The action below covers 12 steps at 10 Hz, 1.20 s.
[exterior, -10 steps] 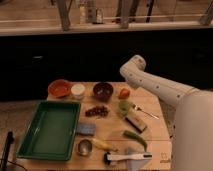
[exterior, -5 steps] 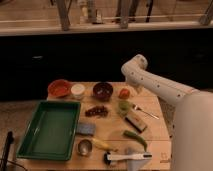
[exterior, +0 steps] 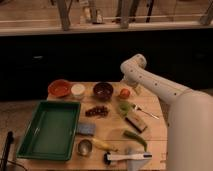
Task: Place apple in paper cup
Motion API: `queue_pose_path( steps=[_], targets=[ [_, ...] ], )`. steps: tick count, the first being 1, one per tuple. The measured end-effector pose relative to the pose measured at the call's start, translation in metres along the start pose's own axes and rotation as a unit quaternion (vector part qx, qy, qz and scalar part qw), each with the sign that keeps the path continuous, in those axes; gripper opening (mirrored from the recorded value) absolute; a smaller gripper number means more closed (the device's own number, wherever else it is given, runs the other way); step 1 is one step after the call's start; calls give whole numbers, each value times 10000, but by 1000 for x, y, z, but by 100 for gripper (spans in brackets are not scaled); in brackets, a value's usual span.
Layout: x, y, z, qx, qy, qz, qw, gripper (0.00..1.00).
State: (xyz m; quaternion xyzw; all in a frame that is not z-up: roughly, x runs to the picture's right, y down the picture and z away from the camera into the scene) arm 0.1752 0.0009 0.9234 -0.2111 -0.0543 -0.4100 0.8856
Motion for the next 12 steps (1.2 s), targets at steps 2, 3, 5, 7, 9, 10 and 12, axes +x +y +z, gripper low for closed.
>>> queue_pose_path(
  steps=[2, 3, 5, 7, 9, 10, 12],
  targets=[
    [-5, -2, 11, -21, -203, -33, 9998, 80],
    [-7, -5, 15, -7, -282, -46, 9996, 80],
    [-11, -3, 25, -21, -516, -23, 9987, 80],
    [-15, -1, 31, -23, -687, -8, 9976, 80],
    [-21, -2, 37, -30, -849, -17, 9964, 80],
    [-23, 1, 40, -47, -911, -8, 9958, 80],
    [-27, 1, 46, -39, -996, -8, 9950, 80]
  ],
)
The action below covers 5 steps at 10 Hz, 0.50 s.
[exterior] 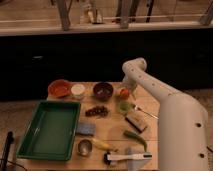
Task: Place apple in paper cup
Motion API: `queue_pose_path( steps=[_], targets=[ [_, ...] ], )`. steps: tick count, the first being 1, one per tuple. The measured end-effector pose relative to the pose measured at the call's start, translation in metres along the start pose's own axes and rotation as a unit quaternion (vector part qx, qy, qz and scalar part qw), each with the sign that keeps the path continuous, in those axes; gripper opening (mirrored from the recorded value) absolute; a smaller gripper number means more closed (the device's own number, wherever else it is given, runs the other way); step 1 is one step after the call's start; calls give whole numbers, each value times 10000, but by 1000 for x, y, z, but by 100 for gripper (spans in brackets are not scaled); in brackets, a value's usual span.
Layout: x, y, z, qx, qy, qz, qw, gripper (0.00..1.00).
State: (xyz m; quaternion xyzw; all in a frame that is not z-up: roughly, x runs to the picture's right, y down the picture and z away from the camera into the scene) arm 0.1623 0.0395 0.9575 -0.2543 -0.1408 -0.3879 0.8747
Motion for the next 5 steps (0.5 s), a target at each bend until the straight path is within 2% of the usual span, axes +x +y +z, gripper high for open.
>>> queue_pose_path(
  steps=[1, 2, 4, 5],
  targets=[
    [-1, 0, 2, -2, -21, -3, 10000, 79],
    [-1, 1, 4, 1, -42, -1, 10000, 72],
    [-1, 2, 7, 7, -69, 3, 10000, 49],
    [-1, 3, 7, 13, -72, 3, 10000, 41]
  ],
)
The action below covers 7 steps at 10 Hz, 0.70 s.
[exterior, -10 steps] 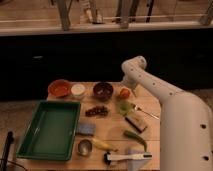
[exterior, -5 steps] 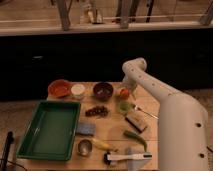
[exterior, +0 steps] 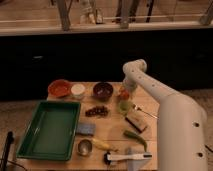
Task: Place apple in paper cup
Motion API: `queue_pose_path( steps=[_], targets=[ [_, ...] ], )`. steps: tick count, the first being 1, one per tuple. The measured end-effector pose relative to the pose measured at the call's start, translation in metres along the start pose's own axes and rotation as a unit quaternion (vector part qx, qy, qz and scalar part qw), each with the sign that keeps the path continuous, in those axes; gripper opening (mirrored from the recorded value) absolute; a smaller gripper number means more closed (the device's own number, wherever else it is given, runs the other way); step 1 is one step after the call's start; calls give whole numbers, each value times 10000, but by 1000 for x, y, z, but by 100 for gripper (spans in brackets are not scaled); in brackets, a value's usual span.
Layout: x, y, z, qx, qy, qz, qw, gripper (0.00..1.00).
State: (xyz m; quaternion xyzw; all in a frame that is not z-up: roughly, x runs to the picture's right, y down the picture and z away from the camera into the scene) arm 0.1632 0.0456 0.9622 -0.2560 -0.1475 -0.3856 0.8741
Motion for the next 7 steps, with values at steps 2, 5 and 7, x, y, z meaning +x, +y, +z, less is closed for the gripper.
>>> queue_pose_path(
  steps=[2, 5, 7],
  targets=[
    [0, 0, 0, 11, 6, -1, 10000, 21],
    [-1, -3, -7, 76, 45, -39, 10000, 0],
    [-1, -6, -19, 177, 107, -83, 9998, 0]
  ],
)
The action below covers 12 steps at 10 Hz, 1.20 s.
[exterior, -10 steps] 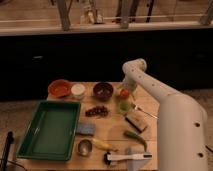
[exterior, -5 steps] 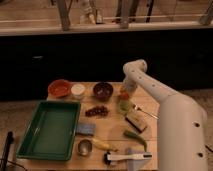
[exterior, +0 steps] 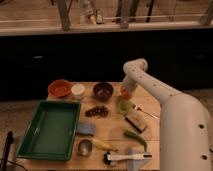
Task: Place apple in paper cup
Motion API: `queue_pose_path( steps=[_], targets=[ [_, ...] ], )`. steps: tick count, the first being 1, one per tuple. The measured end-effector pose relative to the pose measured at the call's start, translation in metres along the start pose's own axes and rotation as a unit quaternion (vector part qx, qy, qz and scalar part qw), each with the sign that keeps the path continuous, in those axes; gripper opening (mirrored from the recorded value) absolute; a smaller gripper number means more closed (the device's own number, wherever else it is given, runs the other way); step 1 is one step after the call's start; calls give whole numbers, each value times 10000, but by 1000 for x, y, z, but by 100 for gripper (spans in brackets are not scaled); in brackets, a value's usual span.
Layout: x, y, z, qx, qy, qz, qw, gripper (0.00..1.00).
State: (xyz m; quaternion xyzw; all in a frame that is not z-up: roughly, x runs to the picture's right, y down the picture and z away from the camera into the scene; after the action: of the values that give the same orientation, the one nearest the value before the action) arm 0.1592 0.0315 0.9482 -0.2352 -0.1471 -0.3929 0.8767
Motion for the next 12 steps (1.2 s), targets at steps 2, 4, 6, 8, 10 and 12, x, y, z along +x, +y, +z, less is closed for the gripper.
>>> queue_pose_path(
  steps=[2, 4, 6, 8, 10, 12],
  targets=[
    [1, -5, -17, 141, 87, -86, 9998, 0],
    [1, -8, -27, 234, 131, -148, 9995, 0],
    [-1, -11, -39, 336, 166, -235, 9990, 0],
    [-5, -15, -47, 421, 183, -337, 9984, 0],
    [-8, -18, -53, 483, 192, -412, 9978, 0],
    [-12, -25, -62, 569, 206, -543, 9967, 0]
  ],
)
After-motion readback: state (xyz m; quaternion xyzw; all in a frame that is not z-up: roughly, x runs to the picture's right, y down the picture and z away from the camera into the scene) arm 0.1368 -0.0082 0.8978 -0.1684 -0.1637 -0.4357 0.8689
